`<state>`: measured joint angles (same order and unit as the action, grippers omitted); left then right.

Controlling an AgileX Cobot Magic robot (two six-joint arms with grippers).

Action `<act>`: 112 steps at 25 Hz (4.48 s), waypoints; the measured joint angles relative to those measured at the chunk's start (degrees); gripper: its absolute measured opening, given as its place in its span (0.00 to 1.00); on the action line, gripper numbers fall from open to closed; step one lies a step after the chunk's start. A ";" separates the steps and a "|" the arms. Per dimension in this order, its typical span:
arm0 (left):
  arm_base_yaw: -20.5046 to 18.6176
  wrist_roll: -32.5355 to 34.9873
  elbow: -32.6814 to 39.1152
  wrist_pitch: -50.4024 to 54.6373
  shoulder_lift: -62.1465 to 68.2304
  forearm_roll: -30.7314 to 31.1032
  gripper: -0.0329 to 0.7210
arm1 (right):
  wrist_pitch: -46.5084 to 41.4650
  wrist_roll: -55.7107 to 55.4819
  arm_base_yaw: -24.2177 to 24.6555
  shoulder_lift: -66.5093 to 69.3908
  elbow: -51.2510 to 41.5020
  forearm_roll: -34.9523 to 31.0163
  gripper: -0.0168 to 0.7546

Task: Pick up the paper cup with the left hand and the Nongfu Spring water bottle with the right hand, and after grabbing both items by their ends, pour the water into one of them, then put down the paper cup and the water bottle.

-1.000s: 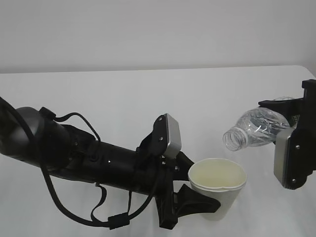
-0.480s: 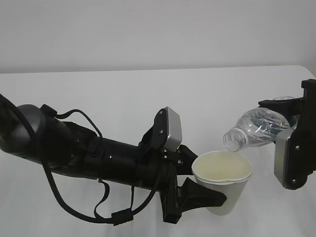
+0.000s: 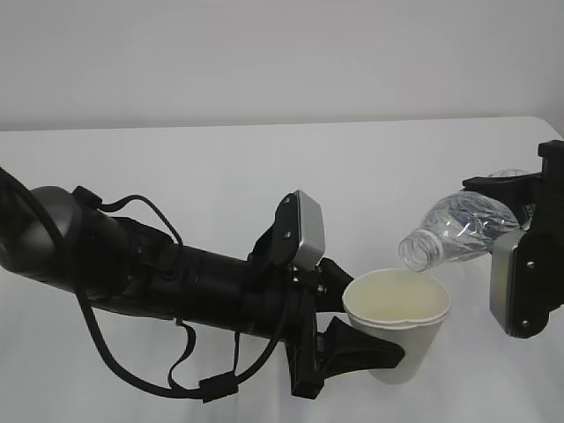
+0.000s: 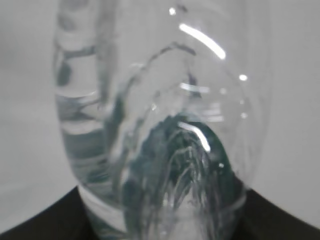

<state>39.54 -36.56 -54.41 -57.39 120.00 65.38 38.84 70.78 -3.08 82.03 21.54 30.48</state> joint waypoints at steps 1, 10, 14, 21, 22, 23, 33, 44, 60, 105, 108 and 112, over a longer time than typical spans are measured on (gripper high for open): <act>0.00 0.00 0.00 0.00 0.00 0.00 0.61 | 0.00 0.25 0.00 0.00 0.00 -0.27 0.52; 0.00 0.00 0.00 0.00 0.00 0.00 0.61 | 0.26 2.14 0.00 0.00 0.00 -1.33 0.52; 0.00 0.00 0.00 0.00 0.00 0.00 0.61 | 0.88 2.44 0.00 0.00 0.00 -1.68 0.52; 0.00 0.00 0.00 -0.09 0.00 0.00 0.61 | 1.07 2.73 0.00 0.00 0.00 -1.68 0.52; 0.00 0.00 0.00 -0.09 0.00 0.00 0.61 | 1.18 2.73 0.00 0.00 0.00 -1.68 0.52; 0.00 0.00 0.00 -0.09 0.00 0.00 0.61 | 1.29 2.78 0.00 0.00 0.00 -1.68 0.52; 0.00 0.00 0.00 -0.09 0.00 0.00 0.61 | 1.52 3.46 0.00 0.00 0.00 -1.77 0.52; 0.00 0.00 0.00 -0.09 0.00 0.00 0.61 | 1.61 4.02 0.00 0.00 0.00 -1.77 0.52; 0.00 0.00 0.00 -0.09 0.00 0.00 0.61 | 1.61 4.02 0.00 0.00 0.00 -1.77 0.50; 0.00 0.00 0.00 -0.09 0.00 -0.11 0.61 | 2.13 5.44 -1.55 0.00 0.00 -3.42 0.50; 0.00 0.00 0.00 -0.09 0.00 -0.11 0.61 | 2.13 5.74 -1.55 0.00 0.09 -3.54 0.50; 0.00 0.00 0.00 0.01 0.00 -0.30 0.61 | 2.13 6.54 -1.55 0.00 0.09 -3.77 0.50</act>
<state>39.54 -36.56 -54.41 -57.39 120.00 65.08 40.97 77.32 -4.63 82.03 21.63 26.71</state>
